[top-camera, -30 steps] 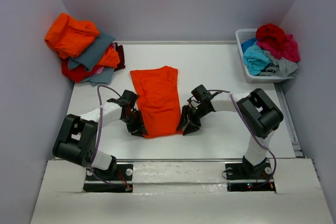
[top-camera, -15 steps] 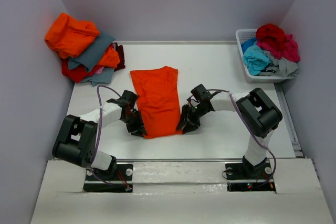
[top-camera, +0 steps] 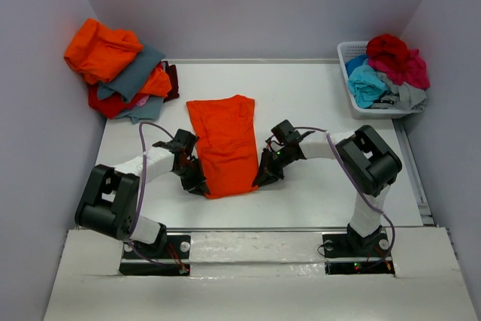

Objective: Fold and stack the t-shirts
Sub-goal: Fold the tshirt

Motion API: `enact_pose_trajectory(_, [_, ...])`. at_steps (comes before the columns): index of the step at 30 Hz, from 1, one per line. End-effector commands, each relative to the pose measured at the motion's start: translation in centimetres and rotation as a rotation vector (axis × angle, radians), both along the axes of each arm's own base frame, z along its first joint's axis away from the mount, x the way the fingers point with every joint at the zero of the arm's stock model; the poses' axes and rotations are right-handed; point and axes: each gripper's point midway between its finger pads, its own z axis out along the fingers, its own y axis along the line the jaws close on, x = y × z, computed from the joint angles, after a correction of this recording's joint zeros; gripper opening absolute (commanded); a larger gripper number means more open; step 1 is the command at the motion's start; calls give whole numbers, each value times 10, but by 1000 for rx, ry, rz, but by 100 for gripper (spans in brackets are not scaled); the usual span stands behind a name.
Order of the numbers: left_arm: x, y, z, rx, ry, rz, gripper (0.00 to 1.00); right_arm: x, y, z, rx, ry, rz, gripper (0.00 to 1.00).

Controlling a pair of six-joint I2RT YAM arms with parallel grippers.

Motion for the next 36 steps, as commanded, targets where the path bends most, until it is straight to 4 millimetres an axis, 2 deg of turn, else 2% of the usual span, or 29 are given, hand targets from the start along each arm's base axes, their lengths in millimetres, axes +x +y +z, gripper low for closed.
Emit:
enact_pose_trajectory(1, [-1, 8, 1, 45, -2, -5, 16, -1, 3, 7, -1, -9, 11, 14])
enact_pose_trajectory(4, [3, 15, 6, 86, -33, 4, 6, -3, 0, 10, -7, -14, 15, 10])
enact_pose_trajectory(10, [13, 18, 26, 146, -128, -25, 6, -6, -3, 19, -31, -53, 52, 8])
enact_pose_trajectory(16, [-7, 2, 30, 146, -127, -168, 6, -16, -5, 26, -46, -70, 89, 7])
enact_pose_trajectory(18, [-15, -3, 30, 153, -127, -203, 6, -25, -5, 28, -51, -69, 113, 7])
enact_pose_trajectory(31, [-57, -9, 49, 95, -113, -193, 6, -65, -14, 51, -76, -88, 182, 7])
enact_pose_trajectory(35, [-48, -7, 73, 114, -173, -159, 6, -60, -19, 71, -100, -144, 164, 7])
enact_pose_trajectory(36, [-39, -10, 86, 111, -210, -149, 6, -56, -19, 74, -107, -164, 165, 7])
